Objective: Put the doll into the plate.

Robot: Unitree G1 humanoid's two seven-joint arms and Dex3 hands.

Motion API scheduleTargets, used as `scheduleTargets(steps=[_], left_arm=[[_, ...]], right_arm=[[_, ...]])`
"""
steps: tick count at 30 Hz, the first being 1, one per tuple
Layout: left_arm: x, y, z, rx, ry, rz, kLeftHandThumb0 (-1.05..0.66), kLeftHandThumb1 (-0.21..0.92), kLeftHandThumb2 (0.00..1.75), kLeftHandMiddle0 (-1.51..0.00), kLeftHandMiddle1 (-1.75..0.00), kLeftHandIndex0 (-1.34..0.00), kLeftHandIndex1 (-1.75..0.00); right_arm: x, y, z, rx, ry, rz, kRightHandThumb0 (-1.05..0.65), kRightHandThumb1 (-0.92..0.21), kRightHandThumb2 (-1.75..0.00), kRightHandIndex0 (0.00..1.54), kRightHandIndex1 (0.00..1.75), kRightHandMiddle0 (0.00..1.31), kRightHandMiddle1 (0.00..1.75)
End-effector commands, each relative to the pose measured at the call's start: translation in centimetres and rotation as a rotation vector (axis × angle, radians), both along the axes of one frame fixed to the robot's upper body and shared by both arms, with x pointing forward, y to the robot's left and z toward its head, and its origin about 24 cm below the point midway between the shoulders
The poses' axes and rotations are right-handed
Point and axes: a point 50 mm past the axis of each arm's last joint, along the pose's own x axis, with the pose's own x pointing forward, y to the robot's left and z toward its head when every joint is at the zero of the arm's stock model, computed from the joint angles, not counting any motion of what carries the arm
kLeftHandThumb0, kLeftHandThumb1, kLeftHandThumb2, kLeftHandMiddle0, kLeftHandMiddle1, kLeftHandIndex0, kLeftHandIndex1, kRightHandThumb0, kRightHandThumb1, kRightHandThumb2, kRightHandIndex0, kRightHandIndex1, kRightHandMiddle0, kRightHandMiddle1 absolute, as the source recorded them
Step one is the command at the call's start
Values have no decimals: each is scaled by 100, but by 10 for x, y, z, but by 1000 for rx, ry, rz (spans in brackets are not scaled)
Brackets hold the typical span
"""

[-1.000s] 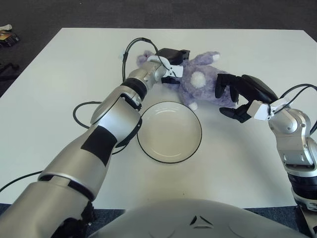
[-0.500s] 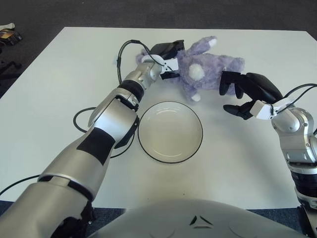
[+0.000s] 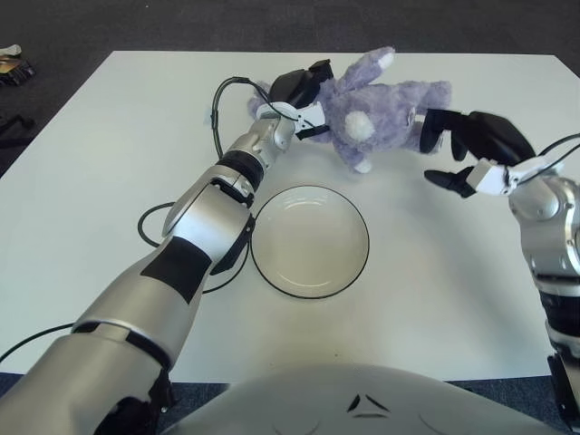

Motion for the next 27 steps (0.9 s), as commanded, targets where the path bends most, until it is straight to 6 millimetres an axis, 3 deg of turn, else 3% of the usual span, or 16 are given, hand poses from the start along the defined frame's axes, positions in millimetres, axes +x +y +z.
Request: scheduleTargets(steps=[1, 13, 19, 27], left_arm=[[-1, 1, 4, -76, -30, 21, 52, 18, 148, -72, -175, -97, -175], [-5, 4, 8, -162, -156, 73, 51, 21, 144, -69, -175, -92, -175], [-7, 5, 8, -169, -230, 108, 50, 23, 142, -67, -175, -89, -175], [-10, 8, 8, -107, -338, 119, 49, 25, 140, -66, -175, -87, -175]], right_arm=[[6, -8, 7, 1, -29, -39, -1, -11, -151, 77, 175, 60, 160], [13, -17, 20, 82, -74, -111, -1, -10, -157, 80, 175, 52, 173], [17, -21, 24, 122, -75, -144, -1, -11, -155, 66, 175, 62, 174], [24, -25, 33, 125, -92, -181, -1, -19, -147, 60, 175, 58, 175]])
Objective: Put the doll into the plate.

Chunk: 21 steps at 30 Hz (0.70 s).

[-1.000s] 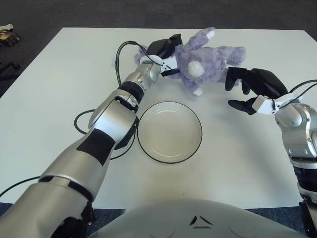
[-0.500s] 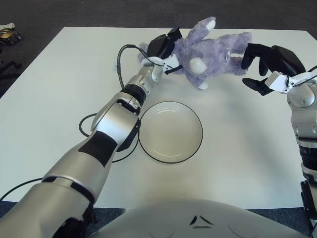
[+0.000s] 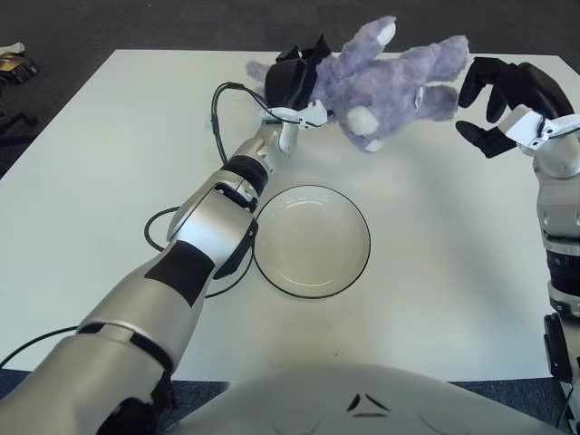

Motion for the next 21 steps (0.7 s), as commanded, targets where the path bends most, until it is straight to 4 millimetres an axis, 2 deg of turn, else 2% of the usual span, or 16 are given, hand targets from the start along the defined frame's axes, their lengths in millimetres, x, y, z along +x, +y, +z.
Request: scheduleTargets(steps=[1, 4, 6, 11, 14, 15, 17, 18, 19, 20, 21], left_arm=[[-1, 5, -2, 13, -44, 17, 49, 25, 139, -66, -175, -87, -175], [-2, 6, -2, 17, -57, 17, 49, 25, 139, -65, -175, -87, -175], [-2, 6, -2, 15, -62, 18, 49, 26, 139, -65, -175, -87, -175], [-3, 6, -2, 16, -82, 18, 49, 26, 138, -65, -175, -89, -175], [-3, 6, -2, 25, -85, 12, 49, 26, 138, -65, -175, -90, -175], [-3, 6, -3, 28, -86, 9, 49, 26, 138, -65, -175, -90, -175], [-4, 6, -3, 31, -87, 6, 49, 26, 138, -65, -175, -90, -175], [-4, 6, -3, 32, -87, 5, 49, 26, 138, -65, -175, -90, -175], [-4, 6, -4, 36, -91, 3, 49, 26, 138, -65, -175, -90, -175], [-4, 5, -4, 38, -93, 2, 48, 26, 138, -65, -175, -89, -175], [-4, 5, -4, 40, -95, 1, 48, 26, 138, -65, -175, -89, -175]], right_arm=[[4, -3, 10, 2, -25, -27, -1, -21, -144, 58, 175, 56, 175], [8, -4, 15, -16, -33, -43, -1, -25, -140, 55, 175, 53, 174], [11, -5, 17, -26, -35, -51, -1, -39, -123, 46, 174, 44, 173], [20, -9, 21, 12, 4, -36, -1, -49, -109, 40, 172, 38, 171], [23, -9, 24, 20, 23, -24, 30, -40, -113, 56, 164, 13, 166], [24, -8, 27, 15, 37, -17, 33, -40, -113, 58, 163, 10, 165], [25, -6, 31, 3, 58, -7, 36, -51, -97, 53, 161, 4, 156], [25, -6, 32, -2, 66, -4, 17, -49, -95, 47, 159, 3, 152], [25, -5, 34, -10, 92, -1, -13, -44, -93, 37, 158, 2, 146], [25, -5, 35, -16, 111, 1, -33, -41, -92, 30, 155, 1, 137], [25, -5, 35, -18, 124, 2, -41, -40, -91, 28, 153, 1, 133]])
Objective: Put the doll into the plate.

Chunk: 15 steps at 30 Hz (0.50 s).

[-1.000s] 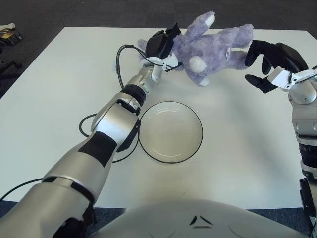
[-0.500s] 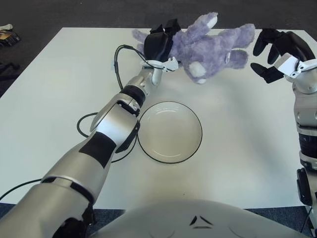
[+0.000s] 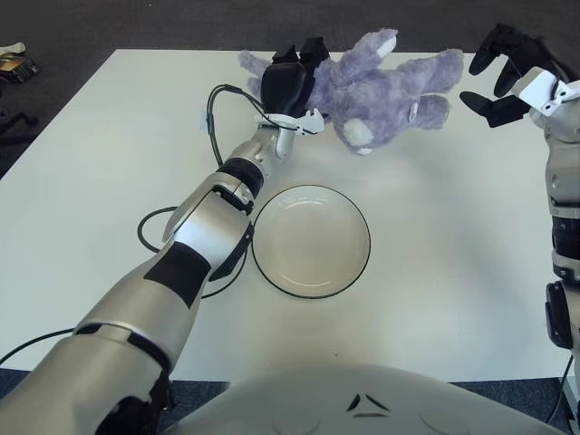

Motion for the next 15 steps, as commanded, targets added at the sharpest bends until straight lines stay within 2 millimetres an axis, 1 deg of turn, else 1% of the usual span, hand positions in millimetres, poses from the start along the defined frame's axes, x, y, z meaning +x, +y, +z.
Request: scheduleTargets(steps=[1, 2, 4, 5, 8, 10, 11, 12, 14, 15], left_arm=[[-1, 1, 1, 4, -32, -8, 48, 26, 138, -65, -175, -89, -175], [-2, 1, 1, 13, -45, -7, 48, 26, 138, -65, -175, -89, -175], [-3, 1, 0, 27, -65, -5, 48, 26, 138, -65, -175, -88, -175], [-3, 1, 0, 31, -72, -5, 48, 27, 137, -64, -175, -88, -175], [-4, 1, 0, 37, -92, -4, 48, 27, 137, -64, -175, -87, -175], [-5, 1, 0, 39, -112, -3, 48, 27, 137, -64, -175, -87, -175], [-5, 1, 0, 39, -122, -3, 48, 27, 137, -64, -175, -87, -175], [-6, 1, 0, 39, -134, -3, 48, 27, 137, -64, -175, -87, -175], [-7, 2, 0, 42, -164, -2, 48, 27, 137, -64, -175, -86, -175], [-8, 2, 0, 47, -183, 0, 48, 27, 137, -64, -175, -86, -175]], right_arm=[[0, -1, 11, -25, 48, 3, -51, -39, -91, 24, 151, 1, 128], [0, -1, 11, -11, 91, 0, -55, -38, -90, 23, 150, 0, 125], [1, -2, 11, 26, 155, -4, -53, -30, -97, 21, 142, 0, 110], [1, -3, 11, 43, 173, -5, -44, -26, -103, 20, 138, 0, 105], [2, -4, 12, 98, 206, -18, -30, -18, -114, 17, 128, 0, 95], [4, -7, 11, 141, 225, -29, -25, -16, -119, 16, 122, 0, 90], [5, -9, 11, 166, 234, -33, -19, -15, -123, 14, 113, 0, 85], [6, -10, 11, 186, 240, -36, -17, -15, -125, 14, 109, 0, 83], [8, -10, 19, 210, 227, -36, -10, -14, -129, 12, 99, 0, 79], [9, -10, 22, 225, 218, -30, -10, -13, -129, 12, 98, 0, 79]])
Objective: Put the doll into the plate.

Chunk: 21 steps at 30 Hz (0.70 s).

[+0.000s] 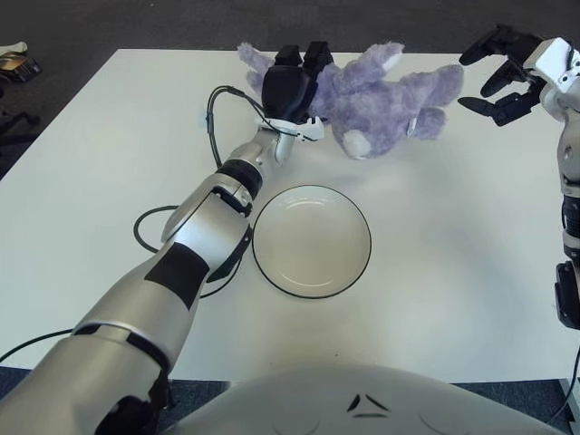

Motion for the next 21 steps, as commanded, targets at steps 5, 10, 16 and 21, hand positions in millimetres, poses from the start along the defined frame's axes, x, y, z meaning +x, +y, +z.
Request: scheduleTargets(steps=[5, 10, 16, 21], left_arm=[[-4, 4, 2, 16, -114, 2, 48, 27, 136, -64, -175, -86, -175], [-7, 5, 1, 36, -173, -10, 47, 29, 134, -62, -175, -84, -175], [-10, 6, 0, 49, -235, -21, 46, 31, 132, -61, -175, -83, -175], [-12, 4, 3, 35, -294, -36, 46, 31, 131, -60, -175, -83, -175]], right_arm=[[-1, -8, 15, 171, -18, 20, -10, -9, -128, 12, 92, 0, 87], [2, -12, 16, 324, 28, 63, -12, -9, -125, 12, 91, 0, 88], [25, 4, 24, 270, 75, 127, -17, -10, -120, 10, 88, 0, 78], [26, 0, 23, 200, 113, 176, -22, -10, -117, 9, 86, 0, 75]])
